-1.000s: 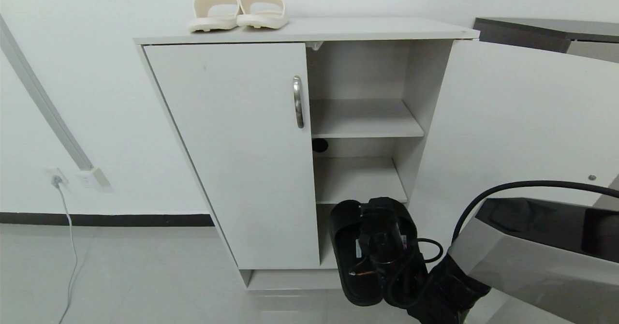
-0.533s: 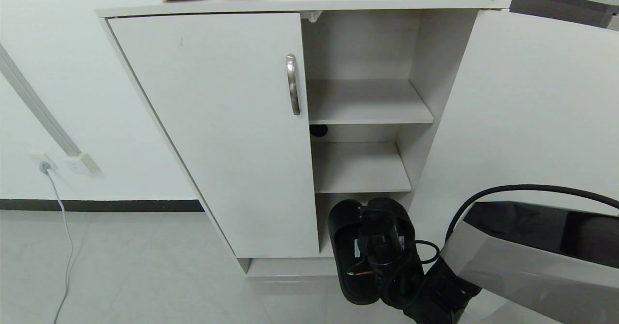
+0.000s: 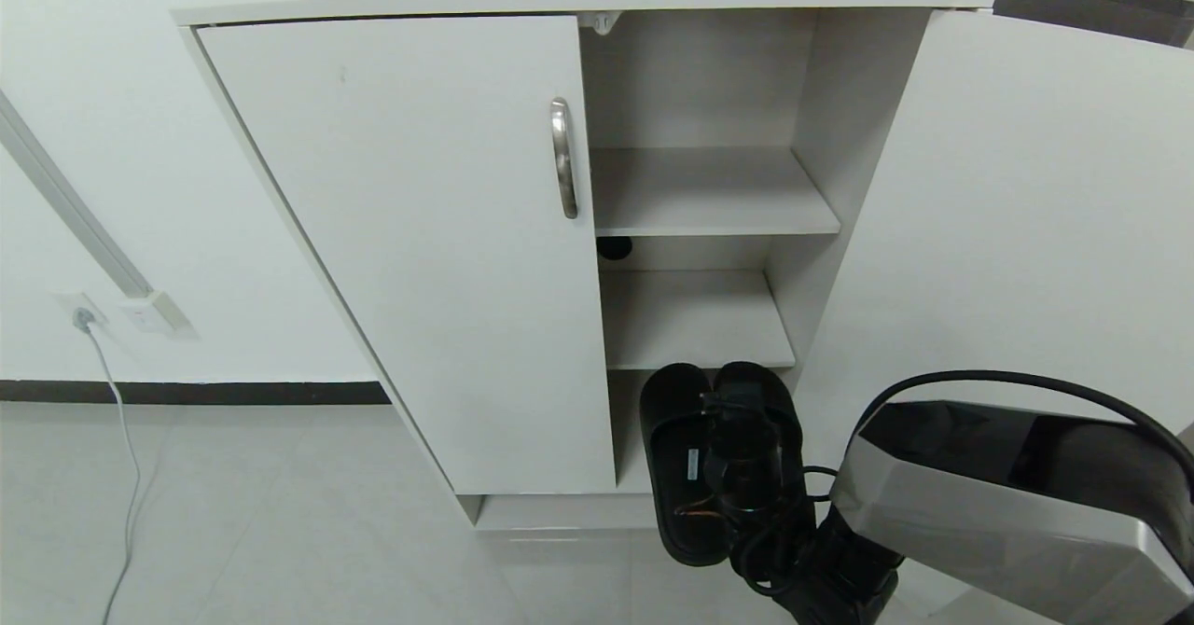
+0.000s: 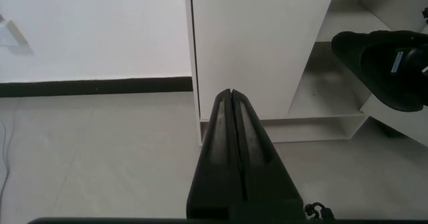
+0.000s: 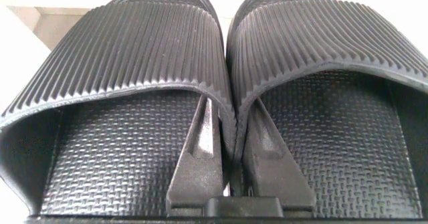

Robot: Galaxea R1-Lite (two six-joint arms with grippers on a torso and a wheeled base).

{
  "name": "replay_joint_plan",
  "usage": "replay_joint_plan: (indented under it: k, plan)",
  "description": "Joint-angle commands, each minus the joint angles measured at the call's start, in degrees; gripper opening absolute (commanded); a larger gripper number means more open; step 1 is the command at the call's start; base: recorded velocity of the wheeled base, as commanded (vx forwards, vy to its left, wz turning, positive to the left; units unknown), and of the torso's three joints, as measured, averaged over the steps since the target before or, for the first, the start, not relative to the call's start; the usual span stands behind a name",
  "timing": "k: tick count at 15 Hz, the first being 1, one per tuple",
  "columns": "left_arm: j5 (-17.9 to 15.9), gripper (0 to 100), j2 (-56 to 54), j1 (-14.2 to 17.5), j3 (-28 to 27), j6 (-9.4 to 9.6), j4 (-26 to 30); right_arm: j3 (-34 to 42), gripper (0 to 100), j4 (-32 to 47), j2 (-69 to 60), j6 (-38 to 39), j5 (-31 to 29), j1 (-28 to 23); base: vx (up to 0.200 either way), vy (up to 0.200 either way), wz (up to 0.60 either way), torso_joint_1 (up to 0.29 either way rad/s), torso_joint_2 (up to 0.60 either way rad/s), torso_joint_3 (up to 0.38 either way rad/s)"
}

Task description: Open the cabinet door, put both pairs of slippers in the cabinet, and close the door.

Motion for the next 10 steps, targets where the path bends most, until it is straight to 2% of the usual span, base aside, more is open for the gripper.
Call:
replay_joint_plan:
  k: [1,6,10]
  plan:
    - [0.0,0,0.1,0.0,0.0,-0.01,0.0,-0.1,0,-0.2,0.4,0.0,0.0,-0.1,0.000,0.000,0.00,0.000,0.00,0.000]
    - [-0.1,0,0.1,0.0,0.0,0.08,0.0,-0.2,0,-4.4,1.0,-3.2,-1.6,-0.1,0.000,0.000,0.00,0.000,0.00,0.000]
    - [-0.1,0,0.1,0.0,0.0,0.08,0.0,-0.2,0,-4.7,1.2,-3.3,-1.5,-0.2,0.200,0.000,0.00,-0.002,0.00,0.005]
